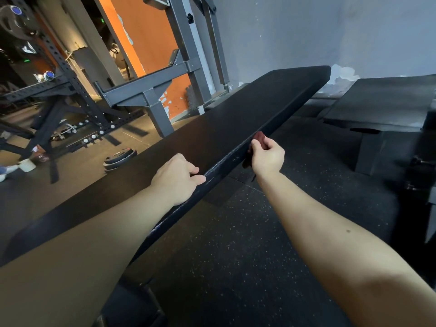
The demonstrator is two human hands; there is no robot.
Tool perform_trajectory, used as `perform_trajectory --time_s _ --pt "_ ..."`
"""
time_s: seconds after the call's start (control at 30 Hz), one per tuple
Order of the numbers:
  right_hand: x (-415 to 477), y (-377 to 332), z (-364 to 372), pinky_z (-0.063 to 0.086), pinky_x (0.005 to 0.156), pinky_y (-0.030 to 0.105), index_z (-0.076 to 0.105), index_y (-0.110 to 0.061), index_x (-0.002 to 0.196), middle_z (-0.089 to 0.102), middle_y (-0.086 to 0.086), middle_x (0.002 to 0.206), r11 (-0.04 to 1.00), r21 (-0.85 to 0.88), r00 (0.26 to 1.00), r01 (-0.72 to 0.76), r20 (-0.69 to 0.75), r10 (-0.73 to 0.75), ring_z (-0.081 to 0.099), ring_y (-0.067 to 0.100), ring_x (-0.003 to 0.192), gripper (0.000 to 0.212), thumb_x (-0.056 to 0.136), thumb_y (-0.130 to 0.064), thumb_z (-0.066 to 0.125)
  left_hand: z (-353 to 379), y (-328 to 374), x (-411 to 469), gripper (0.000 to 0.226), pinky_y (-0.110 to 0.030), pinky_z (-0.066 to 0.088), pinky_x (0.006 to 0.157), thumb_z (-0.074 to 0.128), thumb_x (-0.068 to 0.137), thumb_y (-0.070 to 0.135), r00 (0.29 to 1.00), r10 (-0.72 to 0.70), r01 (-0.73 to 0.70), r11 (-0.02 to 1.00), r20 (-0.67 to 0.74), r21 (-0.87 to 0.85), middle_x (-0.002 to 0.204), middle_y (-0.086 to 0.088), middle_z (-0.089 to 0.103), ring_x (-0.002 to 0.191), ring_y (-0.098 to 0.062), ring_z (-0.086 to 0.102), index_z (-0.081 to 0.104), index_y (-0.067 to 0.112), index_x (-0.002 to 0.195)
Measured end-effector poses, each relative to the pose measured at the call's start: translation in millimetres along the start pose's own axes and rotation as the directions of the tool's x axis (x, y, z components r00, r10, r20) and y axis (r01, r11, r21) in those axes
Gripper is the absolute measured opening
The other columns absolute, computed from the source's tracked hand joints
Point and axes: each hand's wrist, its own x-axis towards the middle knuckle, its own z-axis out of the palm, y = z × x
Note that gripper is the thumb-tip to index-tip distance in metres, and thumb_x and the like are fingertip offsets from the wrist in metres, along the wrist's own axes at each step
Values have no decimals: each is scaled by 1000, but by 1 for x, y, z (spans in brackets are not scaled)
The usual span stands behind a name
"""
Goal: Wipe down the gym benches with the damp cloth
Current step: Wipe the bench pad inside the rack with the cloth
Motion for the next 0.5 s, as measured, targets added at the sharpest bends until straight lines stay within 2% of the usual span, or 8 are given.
perform_trajectory --time_s 0.13,0.23,0.33,0.4,0.43,0.5 --pt "-30 3 6 59 75 27 80 -16 102 77 -4 80 1000 2 1000 12 -27 -12 74 10 75 17 93 -22 66 4 2 2 43 -27 43 79 66 97 39 999 29 -28 999 -21 42 116 5 53 102 -17 57 65 16 133" --pt "-64 18 7 63 73 34 78 -9 110 76 8 91 999 3 990 47 131 -47 75 14 72 19 95 -18 68 3 0 4 43 -29 46 82 65 97 42 1000 28 -28 999 -10 38 114 7 52 104 -17 57 65 17 132" --pt "-75 20 1 61 65 33 79 -12 95 74 11 84 999 22 981 46 189 -49 73 14 64 12 97 -13 68 4 -4 5 45 -29 46 84 66 96 44 1000 17 -18 1000 13 12 115 9 53 106 -17 59 64 19 134" --pt "-70 14 -1 62 70 30 78 -19 85 74 4 85 996 14 984 92 152 -93 74 12 67 15 96 -13 70 5 -7 4 46 -28 45 82 66 95 45 1000 16 -16 1000 10 1 113 11 53 103 -15 59 63 20 134" --pt "-64 12 -1 63 71 30 77 -21 84 73 -5 81 995 31 986 92 133 -96 74 11 67 15 95 -13 71 5 -7 4 46 -27 45 81 66 95 45 1000 19 -19 1000 6 1 112 11 53 101 -13 59 62 20 134" --pt "-43 9 -1 63 74 28 78 -16 90 72 -14 69 997 40 995 64 70 -66 73 7 66 10 95 -12 70 7 -8 2 46 -25 43 79 65 96 44 1000 26 -26 1000 -5 -1 112 11 53 98 -11 57 62 19 134"
